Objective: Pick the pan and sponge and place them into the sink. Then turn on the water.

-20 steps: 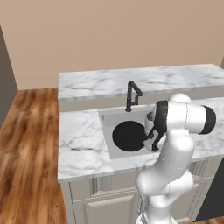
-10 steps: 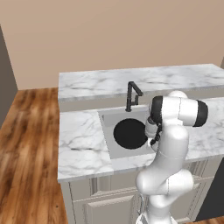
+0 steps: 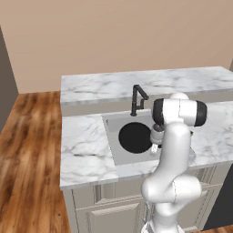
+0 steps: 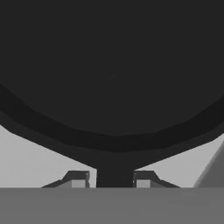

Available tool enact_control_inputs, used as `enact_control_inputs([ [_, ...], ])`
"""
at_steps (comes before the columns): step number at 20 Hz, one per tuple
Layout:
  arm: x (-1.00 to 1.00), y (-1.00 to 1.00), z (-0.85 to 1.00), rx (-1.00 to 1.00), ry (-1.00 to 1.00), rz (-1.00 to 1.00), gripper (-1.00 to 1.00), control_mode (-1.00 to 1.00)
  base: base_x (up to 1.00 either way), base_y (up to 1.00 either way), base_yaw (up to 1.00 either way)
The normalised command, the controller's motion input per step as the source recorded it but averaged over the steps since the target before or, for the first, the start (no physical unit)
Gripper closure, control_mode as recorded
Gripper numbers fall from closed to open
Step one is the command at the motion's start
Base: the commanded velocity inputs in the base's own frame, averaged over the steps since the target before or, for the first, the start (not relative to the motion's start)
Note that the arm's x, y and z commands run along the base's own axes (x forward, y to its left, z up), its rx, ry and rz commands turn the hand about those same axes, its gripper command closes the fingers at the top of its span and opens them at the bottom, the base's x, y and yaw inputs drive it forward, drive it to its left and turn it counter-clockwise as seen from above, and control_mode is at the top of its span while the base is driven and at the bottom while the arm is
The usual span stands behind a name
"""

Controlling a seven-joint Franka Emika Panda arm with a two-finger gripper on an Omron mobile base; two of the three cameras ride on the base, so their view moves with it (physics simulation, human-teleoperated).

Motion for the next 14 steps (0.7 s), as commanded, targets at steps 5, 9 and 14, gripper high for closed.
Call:
enact_control_inputs([
  [5, 0.01, 0.03, -0.18, 0.04, -0.07, -0.04, -1.00, -1.00, 0.00, 0.00, 0.00],
  [9, 0.00, 0.00, 0.02, 0.01, -0.08, -0.01, -1.00, -1.00, 0.00, 0.00, 0.00],
  [14, -0.19, -0.01, 0.36, 0.00, -0.05, 0.00, -1.00, -1.00, 0.00, 0.00, 0.00],
])
